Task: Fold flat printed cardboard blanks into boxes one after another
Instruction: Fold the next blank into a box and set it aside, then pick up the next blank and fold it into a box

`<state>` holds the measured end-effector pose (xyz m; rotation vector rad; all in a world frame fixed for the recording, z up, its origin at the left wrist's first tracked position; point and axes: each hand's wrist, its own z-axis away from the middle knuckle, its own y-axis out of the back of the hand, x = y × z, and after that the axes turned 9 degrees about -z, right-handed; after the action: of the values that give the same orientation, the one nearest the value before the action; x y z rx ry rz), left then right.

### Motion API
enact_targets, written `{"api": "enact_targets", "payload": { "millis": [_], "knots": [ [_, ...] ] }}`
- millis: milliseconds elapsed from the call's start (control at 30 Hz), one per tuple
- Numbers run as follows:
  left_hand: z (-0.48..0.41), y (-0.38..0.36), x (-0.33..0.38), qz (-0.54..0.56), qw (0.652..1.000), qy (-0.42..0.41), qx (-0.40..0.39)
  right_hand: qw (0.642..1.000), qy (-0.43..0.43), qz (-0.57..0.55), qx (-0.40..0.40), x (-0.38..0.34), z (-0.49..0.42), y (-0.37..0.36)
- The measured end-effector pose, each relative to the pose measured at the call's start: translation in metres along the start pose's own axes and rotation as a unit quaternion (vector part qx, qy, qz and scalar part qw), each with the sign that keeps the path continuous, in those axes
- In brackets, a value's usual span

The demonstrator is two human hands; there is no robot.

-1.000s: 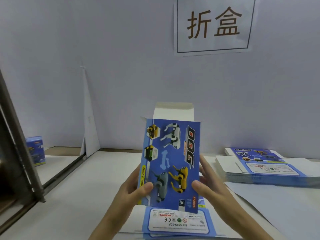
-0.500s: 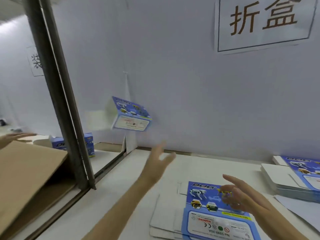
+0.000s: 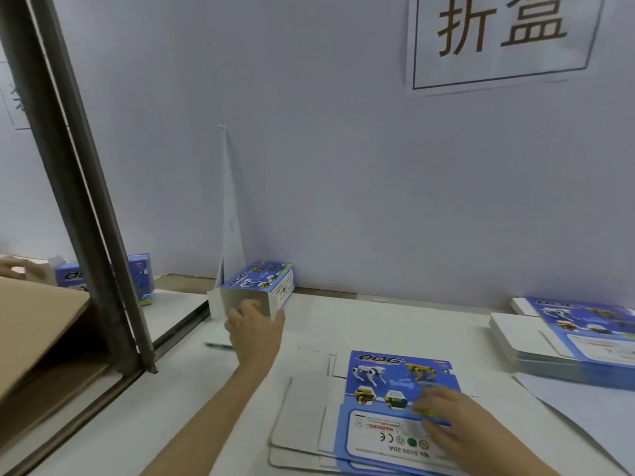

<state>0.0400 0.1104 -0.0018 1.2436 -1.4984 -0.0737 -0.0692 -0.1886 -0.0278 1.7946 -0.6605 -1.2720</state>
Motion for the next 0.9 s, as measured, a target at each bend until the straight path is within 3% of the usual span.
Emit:
{"api": "enact_targets", "payload": {
  "millis": [33, 100, 233, 300, 367, 467, 500, 533, 667, 733, 900],
  "knots": [
    [-0.014, -0.004, -0.002, -0.028, 0.995, 0.075, -0.051, 1.000, 0.006, -0.015, 0.009, -0.001, -0.007, -0.008],
    [-0.037, -0.015, -0.008, -0.097, 0.979, 0.119, -0.135, 1.000, 0.015, -0.017, 0.021, -0.004, -0.018, -0.023],
    [-0.065, -0.039, -0.025, -0.064, 0.977, 0.093, -0.180, 0.998, 0.039, 0.019, 0.048, -0.014, -0.025, -0.036],
    [-0.074, -0.045, -0.034, -0.040, 0.980, 0.057, -0.186, 0.999, 0.028, -0.012, 0.009, -0.017, -0.028, -0.035],
    [-0.084, -0.047, -0.041, -0.008, 0.978, 0.012, -0.207, 0.998, 0.050, 0.019, 0.039, -0.007, -0.027, -0.039],
    [-0.098, -0.046, -0.046, -0.013, 0.969, -0.025, -0.245, 1.000, 0.026, 0.013, -0.004, -0.018, -0.029, -0.027],
    [-0.102, -0.047, -0.045, -0.023, 0.968, -0.043, -0.246, 0.998, -0.016, 0.016, -0.052, -0.025, -0.030, -0.023],
    [-0.106, -0.047, -0.043, -0.030, 0.969, -0.063, -0.236, 0.998, 0.040, 0.038, -0.003, -0.012, -0.034, -0.031],
    [-0.103, -0.038, -0.031, -0.058, 0.980, -0.117, -0.153, 0.995, 0.036, 0.082, 0.033, -0.006, -0.039, -0.035],
    [-0.090, -0.030, -0.030, -0.021, 0.985, -0.125, -0.120, 0.997, -0.007, 0.073, -0.009, -0.010, -0.040, -0.036],
    [-0.052, 0.020, -0.034, 0.035, 0.977, -0.150, -0.148, 0.998, -0.019, 0.062, 0.012, -0.008, -0.037, -0.051]
  ]
}}
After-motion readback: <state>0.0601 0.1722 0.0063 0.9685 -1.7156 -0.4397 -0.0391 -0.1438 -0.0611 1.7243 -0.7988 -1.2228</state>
